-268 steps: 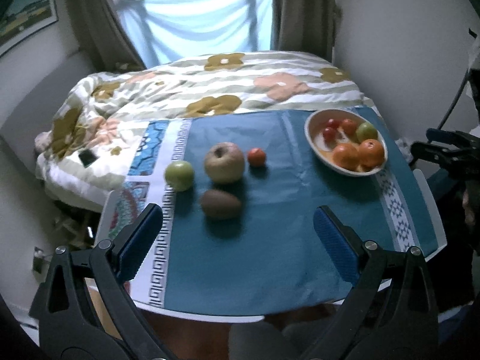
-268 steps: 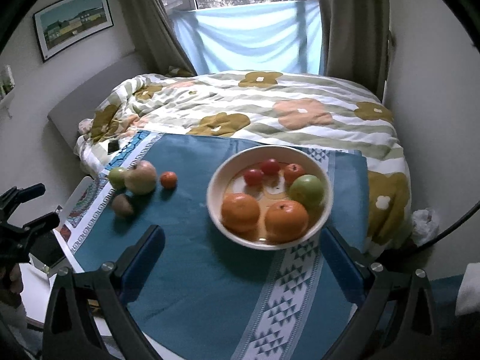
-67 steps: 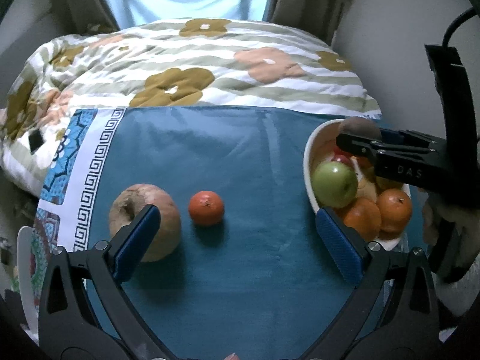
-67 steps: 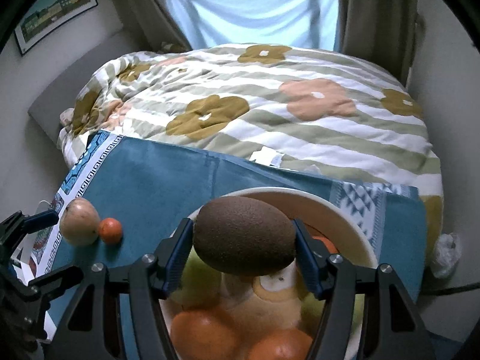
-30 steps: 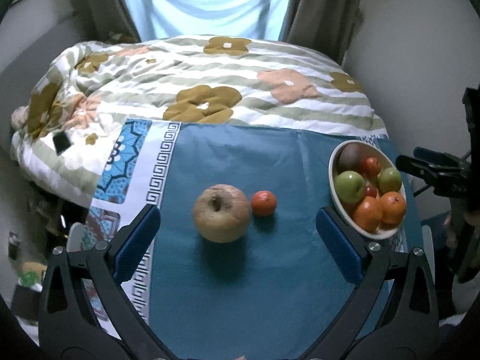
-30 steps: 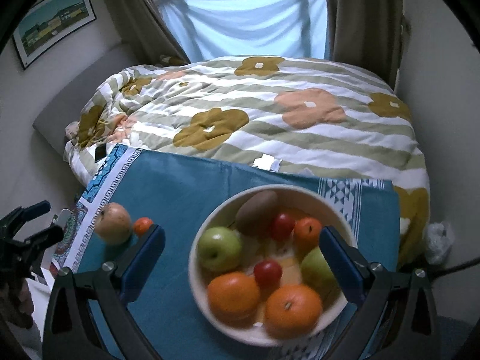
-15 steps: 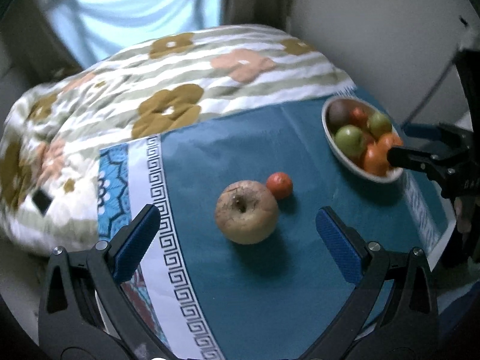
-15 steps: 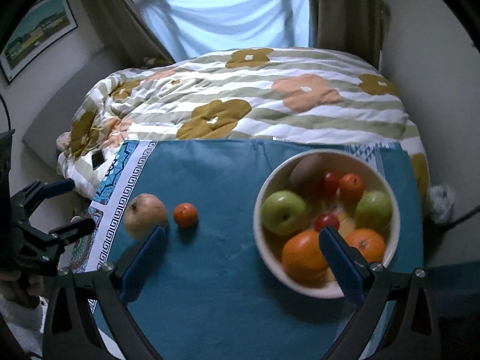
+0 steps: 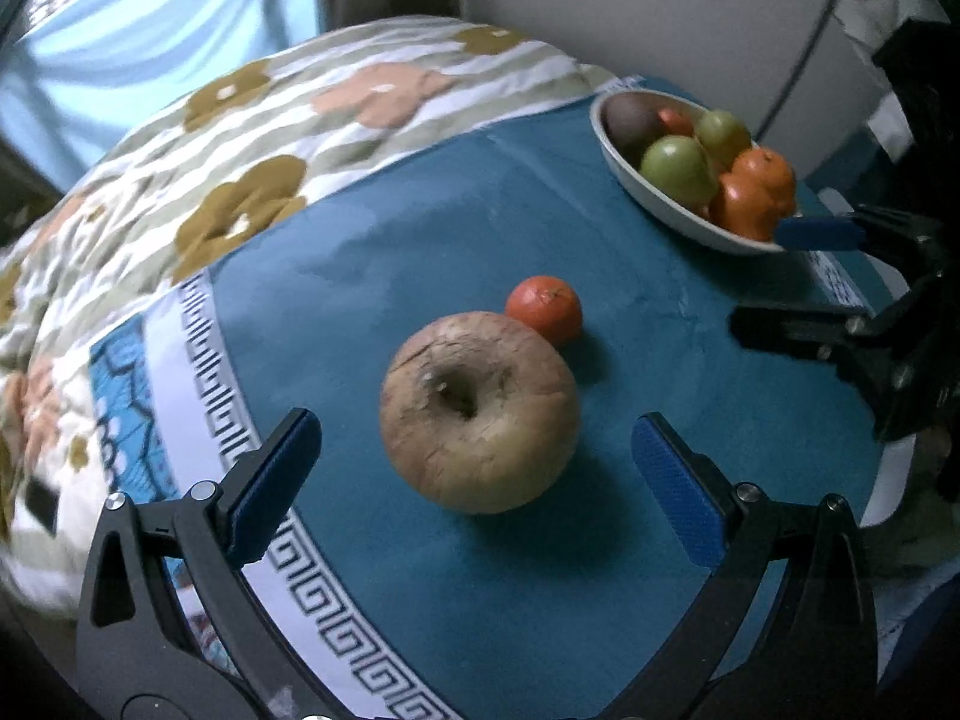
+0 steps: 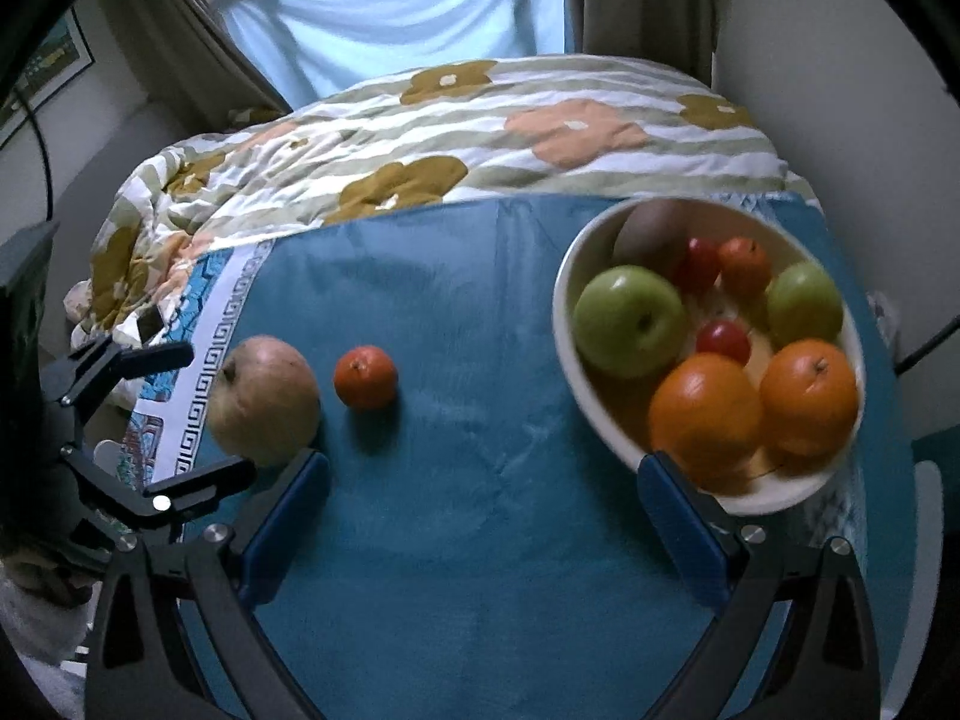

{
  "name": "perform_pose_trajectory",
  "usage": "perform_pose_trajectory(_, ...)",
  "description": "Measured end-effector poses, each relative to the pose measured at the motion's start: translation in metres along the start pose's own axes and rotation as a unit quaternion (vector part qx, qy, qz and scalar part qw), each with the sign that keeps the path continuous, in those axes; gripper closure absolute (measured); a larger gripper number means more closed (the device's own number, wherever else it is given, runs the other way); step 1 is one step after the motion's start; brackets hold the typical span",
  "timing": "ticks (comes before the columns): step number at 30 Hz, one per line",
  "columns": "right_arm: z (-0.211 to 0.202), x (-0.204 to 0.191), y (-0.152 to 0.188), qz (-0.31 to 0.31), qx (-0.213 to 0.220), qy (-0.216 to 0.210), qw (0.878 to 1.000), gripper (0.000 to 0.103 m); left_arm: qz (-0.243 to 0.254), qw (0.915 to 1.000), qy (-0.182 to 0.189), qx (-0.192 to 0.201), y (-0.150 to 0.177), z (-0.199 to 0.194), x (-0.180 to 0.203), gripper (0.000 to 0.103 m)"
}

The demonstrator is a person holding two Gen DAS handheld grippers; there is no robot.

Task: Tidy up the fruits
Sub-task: 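Grasp the large brown apple with the left tool while the right tool grasps the tangerine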

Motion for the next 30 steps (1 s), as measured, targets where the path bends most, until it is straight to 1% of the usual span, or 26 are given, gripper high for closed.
perform_pose_trajectory(3, 0.007, -0.005, 0.004, 0.008, -0.006, -0.002, 1.000, 0.001, 0.019, 0.9998, 0.006, -0.005, -0.002, 0.010, 0.001, 0.000)
perform_pose_trajectory(4, 0.009, -0.005, 0.005, 0.012, -0.007, -0.002, 1.000, 0.001, 0.021, 0.9997, 0.010, -0.007, -0.002, 0.014, 0.000, 0.004)
perform_pose_trajectory(5, 0.011, -0.006, 0.005, 0.015, -0.009, -0.002, 1.000, 0.001, 0.023, 0.9996, 0.013, -0.010, -0.003, 0.016, -0.001, 0.014)
perform_pose_trajectory(7, 0.015, -0.006, 0.004, 0.020, -0.010, -0.002, 1.000, 0.001, 0.026, 0.9994, 0.013, -0.016, -0.004, 0.021, -0.003, 0.021)
perform_pose_trajectory(8, 0.015, -0.006, 0.004, 0.022, -0.011, -0.002, 1.000, 0.001, 0.028, 0.9994, 0.013, -0.016, -0.005, 0.022, -0.005, 0.023)
perform_pose_trajectory(13, 0.021, -0.013, 0.001, 0.026, -0.015, -0.004, 1.000, 0.001, 0.037, 0.9989, 0.024, -0.018, -0.004, 0.020, -0.007, 0.023)
perform_pose_trajectory(17, 0.025, -0.019, -0.001, 0.022, -0.017, -0.010, 1.000, 0.001, 0.037, 0.9989, 0.017, -0.023, -0.002, 0.018, -0.011, 0.023)
perform_pose_trajectory(20, 0.029, -0.027, -0.003, 0.012, -0.018, -0.014, 1.000, 0.002, 0.026, 0.9993, 0.011, -0.024, 0.000, 0.014, -0.017, 0.023)
perform_pose_trajectory(25, 0.038, -0.041, -0.007, -0.002, -0.022, -0.025, 0.999, 0.005, 0.011, 0.9996, 0.000, -0.024, 0.007, 0.006, -0.030, 0.023)
perform_pose_trajectory(30, 0.048, -0.054, -0.013, -0.023, -0.022, -0.031, 0.999, 0.014, 0.003, 0.9996, -0.014, -0.025, 0.012, 0.001, -0.036, 0.023)
Point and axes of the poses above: each gripper's, at about its wrist camera, not at the fingertips, and z roughly the way its jaws point, x to its right, y to its underside, the point moved 4 cm from there along z, roughly the way its jaws point, and after that the axes turned 13 degrees about y, right-handed, at the moved point
